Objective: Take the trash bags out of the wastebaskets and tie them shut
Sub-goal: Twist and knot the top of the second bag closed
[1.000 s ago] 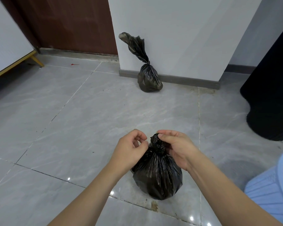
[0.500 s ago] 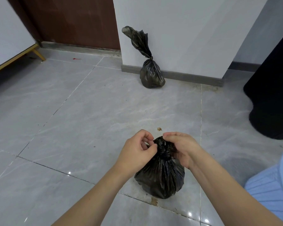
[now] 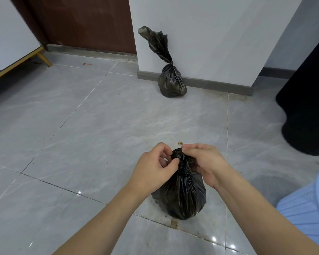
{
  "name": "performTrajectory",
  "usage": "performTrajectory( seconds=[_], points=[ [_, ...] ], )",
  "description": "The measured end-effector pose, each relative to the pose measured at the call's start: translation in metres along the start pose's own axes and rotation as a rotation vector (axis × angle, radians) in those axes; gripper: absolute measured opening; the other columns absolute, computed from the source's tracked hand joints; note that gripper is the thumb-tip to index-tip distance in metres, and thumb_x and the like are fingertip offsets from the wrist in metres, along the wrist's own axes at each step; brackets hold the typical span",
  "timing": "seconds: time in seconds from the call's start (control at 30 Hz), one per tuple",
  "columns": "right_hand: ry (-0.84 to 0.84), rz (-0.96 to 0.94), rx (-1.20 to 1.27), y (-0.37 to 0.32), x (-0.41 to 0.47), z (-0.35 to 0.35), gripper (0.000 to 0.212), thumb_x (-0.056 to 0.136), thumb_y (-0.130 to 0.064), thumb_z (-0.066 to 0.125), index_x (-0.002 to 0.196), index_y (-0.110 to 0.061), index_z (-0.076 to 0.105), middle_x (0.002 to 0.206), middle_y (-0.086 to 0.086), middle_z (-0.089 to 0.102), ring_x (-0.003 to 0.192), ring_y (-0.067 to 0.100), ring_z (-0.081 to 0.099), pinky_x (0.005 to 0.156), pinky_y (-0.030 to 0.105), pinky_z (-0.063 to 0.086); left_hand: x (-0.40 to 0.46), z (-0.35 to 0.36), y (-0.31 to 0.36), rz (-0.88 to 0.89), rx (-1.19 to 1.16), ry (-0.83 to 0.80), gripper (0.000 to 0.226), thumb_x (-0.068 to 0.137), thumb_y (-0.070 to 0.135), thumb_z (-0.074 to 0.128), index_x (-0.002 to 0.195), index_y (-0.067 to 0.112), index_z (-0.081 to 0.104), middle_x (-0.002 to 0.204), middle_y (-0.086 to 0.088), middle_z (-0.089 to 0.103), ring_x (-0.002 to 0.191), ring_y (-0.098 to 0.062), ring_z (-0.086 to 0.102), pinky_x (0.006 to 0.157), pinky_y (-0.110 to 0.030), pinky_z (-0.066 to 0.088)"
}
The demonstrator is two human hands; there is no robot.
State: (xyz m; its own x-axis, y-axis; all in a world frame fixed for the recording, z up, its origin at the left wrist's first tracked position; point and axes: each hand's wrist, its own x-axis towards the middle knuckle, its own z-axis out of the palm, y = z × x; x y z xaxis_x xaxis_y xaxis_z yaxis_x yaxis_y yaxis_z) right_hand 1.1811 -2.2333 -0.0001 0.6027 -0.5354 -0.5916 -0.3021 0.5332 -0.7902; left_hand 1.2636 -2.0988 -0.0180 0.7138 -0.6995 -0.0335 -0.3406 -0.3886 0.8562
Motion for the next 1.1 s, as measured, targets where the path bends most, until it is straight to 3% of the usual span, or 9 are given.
performTrajectory(
  seconds=[0.1,0.27,0.37,0.47,0.63,0.7,0.83,0.97,1.1],
  points=[
    [0.012,-0.023,-0.009,0.000,0.000,0.001,0.016,0.086,-0.002,0.066,0.102,0.001,0.068,0.081,0.016,0.069,0.055,0.017,0.066,0.045,0.022,0.051,0.000,0.001,0.003,0.010,0.060,0.028,0.006,0.085,0.025,0.066,0.082,0.024,0.061,0.069,-0.007,0.067,0.063,-0.019,0.060,0.065,-0.033,0.051],
    [0.048,-0.053,-0.027,0.001,0.003,-0.001,0.011,0.084,-0.002,0.068,0.095,-0.003,0.070,0.096,0.015,0.071,0.064,0.019,0.067,0.049,0.023,0.051,0.000,-0.001,0.003,-0.028,0.069,0.050,0.009,0.085,0.024,0.058,0.076,0.023,0.057,0.066,-0.005,0.065,0.056,-0.021,0.056,0.061,-0.042,0.052],
    [0.055,-0.061,-0.036,0.003,0.003,-0.002,0.011,0.084,-0.003,0.069,0.094,-0.004,0.070,0.098,0.016,0.072,0.066,0.019,0.068,0.049,0.023,0.051,-0.001,0.000,0.008,-0.056,0.039,0.067,0.013,0.087,0.030,0.062,0.078,0.023,0.055,0.061,0.008,0.058,0.049,-0.006,0.048,0.053,-0.030,0.043],
    [0.063,-0.074,-0.064,0.004,0.003,-0.001,0.009,0.083,-0.004,0.070,0.092,-0.006,0.071,0.098,0.016,0.071,0.067,0.019,0.067,0.050,0.022,0.051,0.002,0.004,0.011,-0.071,0.064,0.077,0.015,0.086,0.039,0.065,0.081,0.026,0.059,0.072,0.009,0.064,0.050,0.000,0.050,0.053,-0.019,0.036],
    [0.078,-0.083,-0.073,0.007,0.005,0.000,0.007,0.082,-0.004,0.071,0.088,-0.008,0.072,0.107,0.014,0.069,0.074,0.018,0.066,0.057,0.024,0.050,0.005,0.004,0.011,-0.097,0.100,0.059,0.009,0.084,0.023,0.060,0.075,0.022,0.061,0.066,0.002,0.065,0.058,-0.012,0.057,0.060,-0.035,0.050],
    [0.071,-0.090,-0.084,0.007,0.005,0.000,0.007,0.083,-0.003,0.070,0.087,-0.008,0.072,0.103,0.013,0.070,0.074,0.017,0.067,0.058,0.024,0.050,0.004,0.004,0.010,-0.111,0.051,0.062,0.008,0.083,0.021,0.060,0.075,0.021,0.060,0.063,0.003,0.062,0.055,-0.012,0.052,0.058,-0.033,0.048],
    [0.021,-0.095,-0.130,0.006,0.002,0.001,0.011,0.087,0.001,0.063,0.090,-0.005,0.071,0.076,0.009,0.069,0.051,0.010,0.064,0.047,0.021,0.050,0.002,0.004,0.006,-0.127,-0.027,0.077,0.009,0.085,0.018,0.059,0.076,0.020,0.059,0.059,0.010,0.055,0.051,-0.005,0.045,0.052,-0.021,0.040],
    [-0.018,-0.065,-0.193,0.003,0.005,0.000,0.008,0.087,-0.002,0.063,0.086,-0.006,0.070,0.073,0.008,0.069,0.059,0.016,0.064,0.057,0.027,0.054,0.001,0.002,0.004,-0.098,-0.095,0.019,0.010,0.087,0.016,0.058,0.078,0.019,0.058,0.060,0.011,0.055,0.053,-0.007,0.045,0.053,-0.025,0.040],
    [-0.067,-0.048,-0.262,-0.003,0.008,-0.002,0.009,0.082,-0.006,0.070,0.091,-0.004,0.070,0.083,0.013,0.069,0.075,0.025,0.064,0.079,0.040,0.054,0.001,0.003,0.003,-0.089,-0.116,0.010,0.010,0.088,0.017,0.057,0.078,0.020,0.058,0.061,0.009,0.055,0.056,-0.008,0.047,0.056,-0.029,0.042]
  ],
)
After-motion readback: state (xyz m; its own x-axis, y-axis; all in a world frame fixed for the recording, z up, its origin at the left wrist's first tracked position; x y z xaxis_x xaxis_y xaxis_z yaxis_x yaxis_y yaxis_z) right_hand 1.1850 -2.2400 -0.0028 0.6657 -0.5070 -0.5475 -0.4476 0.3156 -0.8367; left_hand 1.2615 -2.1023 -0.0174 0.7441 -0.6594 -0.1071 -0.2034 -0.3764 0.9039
